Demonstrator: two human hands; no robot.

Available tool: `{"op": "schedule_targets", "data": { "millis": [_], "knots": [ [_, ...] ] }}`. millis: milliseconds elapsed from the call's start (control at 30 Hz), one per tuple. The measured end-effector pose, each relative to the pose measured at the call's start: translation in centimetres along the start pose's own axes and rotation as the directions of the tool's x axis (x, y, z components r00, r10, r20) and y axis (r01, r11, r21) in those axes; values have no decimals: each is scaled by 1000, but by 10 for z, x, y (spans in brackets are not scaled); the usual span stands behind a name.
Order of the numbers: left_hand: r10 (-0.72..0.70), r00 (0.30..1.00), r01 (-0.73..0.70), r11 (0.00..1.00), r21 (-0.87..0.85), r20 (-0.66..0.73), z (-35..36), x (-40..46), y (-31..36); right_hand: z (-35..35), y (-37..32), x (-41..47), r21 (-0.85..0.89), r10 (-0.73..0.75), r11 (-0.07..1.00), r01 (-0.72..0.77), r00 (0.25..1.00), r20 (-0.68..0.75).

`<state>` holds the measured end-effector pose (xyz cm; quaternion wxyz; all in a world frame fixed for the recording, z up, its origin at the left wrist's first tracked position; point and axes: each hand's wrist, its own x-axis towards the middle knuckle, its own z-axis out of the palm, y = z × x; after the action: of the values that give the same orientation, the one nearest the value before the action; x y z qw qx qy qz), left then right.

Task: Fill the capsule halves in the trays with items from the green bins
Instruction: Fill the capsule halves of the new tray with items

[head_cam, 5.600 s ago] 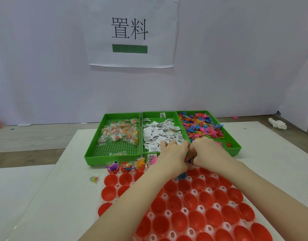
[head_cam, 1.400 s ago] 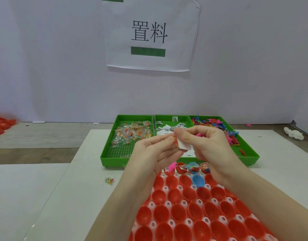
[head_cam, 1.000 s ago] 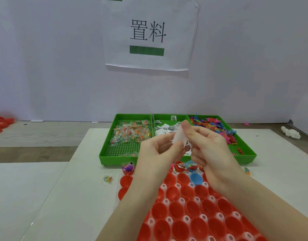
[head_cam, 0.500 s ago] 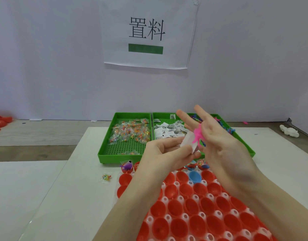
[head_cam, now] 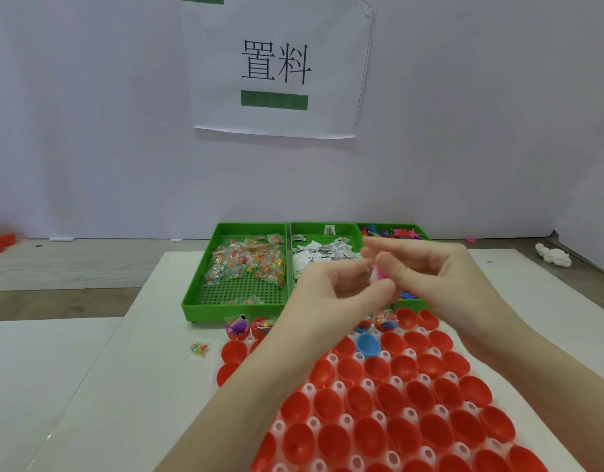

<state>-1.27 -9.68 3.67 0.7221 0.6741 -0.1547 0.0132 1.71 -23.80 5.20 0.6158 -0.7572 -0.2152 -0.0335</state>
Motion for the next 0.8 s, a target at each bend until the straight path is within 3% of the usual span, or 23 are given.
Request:
{"op": "schedule_targets", "data": {
  "millis": [133, 233, 300, 367, 533, 633, 800],
  "knots": [
    [-23, 995, 23, 1000, 0, -98, 15, 30, -4, -20, 6, 12, -124, -23, 992, 13, 997, -75],
    [-32, 995, 54, 970, 238, -96, 24, 50, -19, -33, 21, 22, -204, -20, 979, -5, 993, -118],
    [-43, 997, 71, 848, 526, -64, 25, 62, -30, -40, 37, 25, -249, -2, 967, -47, 981, -192],
    [-77, 996, 79, 660, 747, -37, 23, 71, -43, -45, 56, 25, -260, 57, 958, -123, 968, -246],
    [-117, 990, -43, 265, 963, 76, 27, 81, -74, -50, 88, 21, -325, 162, 916, -236, 958, -236],
    [-119, 989, -67, 162, 984, 87, 33, 86, -86, -52, 97, 24, -355, 189, 897, -263, 955, -229],
    [-135, 984, -97, 121, 988, 113, 42, 89, -92, -50, 104, 24, -471, 174, 855, -216, 976, -131]
  ]
}}
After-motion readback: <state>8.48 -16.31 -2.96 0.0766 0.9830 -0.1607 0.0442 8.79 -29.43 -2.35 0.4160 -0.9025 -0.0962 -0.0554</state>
